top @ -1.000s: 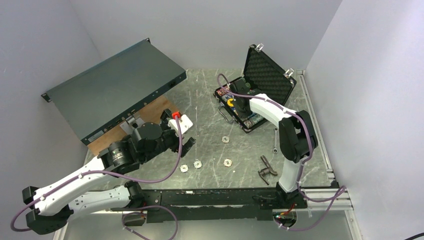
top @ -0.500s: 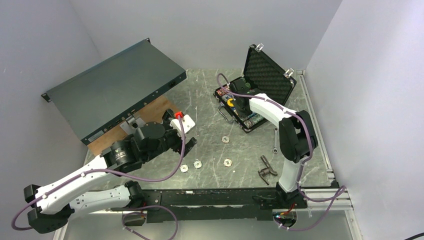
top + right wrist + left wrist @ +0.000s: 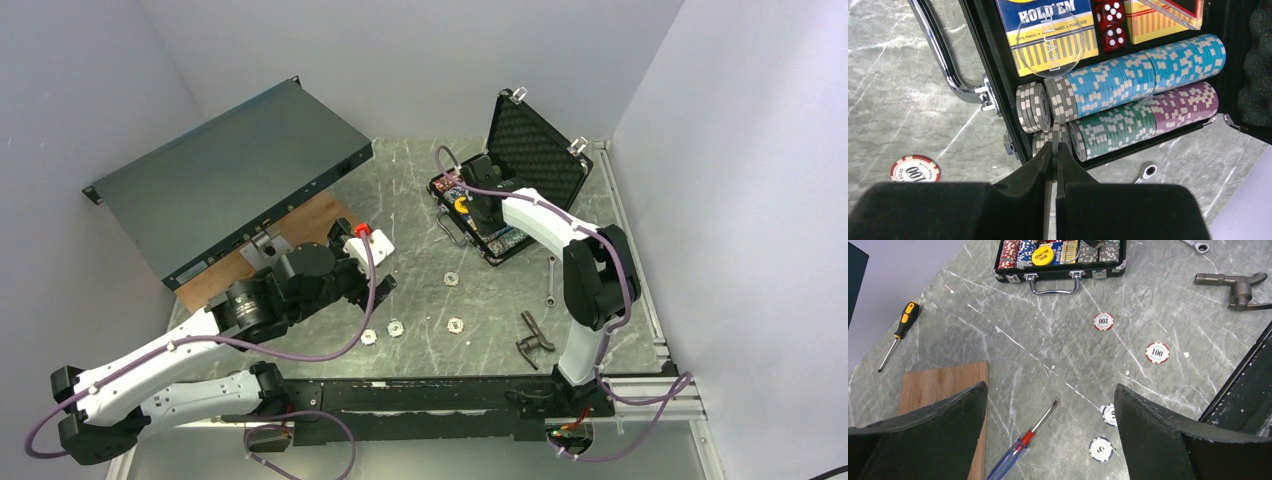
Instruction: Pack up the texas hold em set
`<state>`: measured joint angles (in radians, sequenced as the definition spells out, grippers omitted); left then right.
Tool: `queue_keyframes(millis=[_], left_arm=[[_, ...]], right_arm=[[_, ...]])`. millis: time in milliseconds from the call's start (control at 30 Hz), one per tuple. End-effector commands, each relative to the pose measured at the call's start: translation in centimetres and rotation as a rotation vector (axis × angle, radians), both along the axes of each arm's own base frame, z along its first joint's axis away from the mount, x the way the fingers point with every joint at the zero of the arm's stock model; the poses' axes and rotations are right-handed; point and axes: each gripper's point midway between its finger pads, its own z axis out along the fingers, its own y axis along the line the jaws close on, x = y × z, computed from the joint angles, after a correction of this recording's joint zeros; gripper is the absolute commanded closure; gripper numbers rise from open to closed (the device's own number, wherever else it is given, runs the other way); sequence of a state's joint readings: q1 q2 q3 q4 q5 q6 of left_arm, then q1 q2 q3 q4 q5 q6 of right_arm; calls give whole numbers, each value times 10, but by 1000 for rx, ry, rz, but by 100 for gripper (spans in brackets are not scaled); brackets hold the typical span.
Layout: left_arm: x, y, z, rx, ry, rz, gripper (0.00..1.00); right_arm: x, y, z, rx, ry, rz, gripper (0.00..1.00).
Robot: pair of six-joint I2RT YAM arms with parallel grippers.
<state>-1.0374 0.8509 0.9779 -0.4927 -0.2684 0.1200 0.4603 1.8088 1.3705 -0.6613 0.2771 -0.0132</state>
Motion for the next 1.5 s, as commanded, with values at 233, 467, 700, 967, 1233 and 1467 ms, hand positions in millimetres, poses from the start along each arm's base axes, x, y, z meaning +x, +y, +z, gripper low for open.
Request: queue_keyframes(millis=[233,467,700,967,1233,1467], left_arm=[[3,-2,16,-27,-34,1,2],[4,-3,13,-17,-29,3,2],[4,-6,10,-6,-18,-6,2],[6,-5,7,7,-17,6,2],[4,-9,6,9,-5,-13,2],[4,-10,4,15,1,-15,2]], right_arm=[[18,11,-2,18,-33,26,78],[20,17,14,79,-85,7,67],[33,39,30,195,-126,0,69],[42,22,6,82,-110,-58,90],[14,7,-21,73,-58,-90,94],[19,14,10,123,-98,-91,87]])
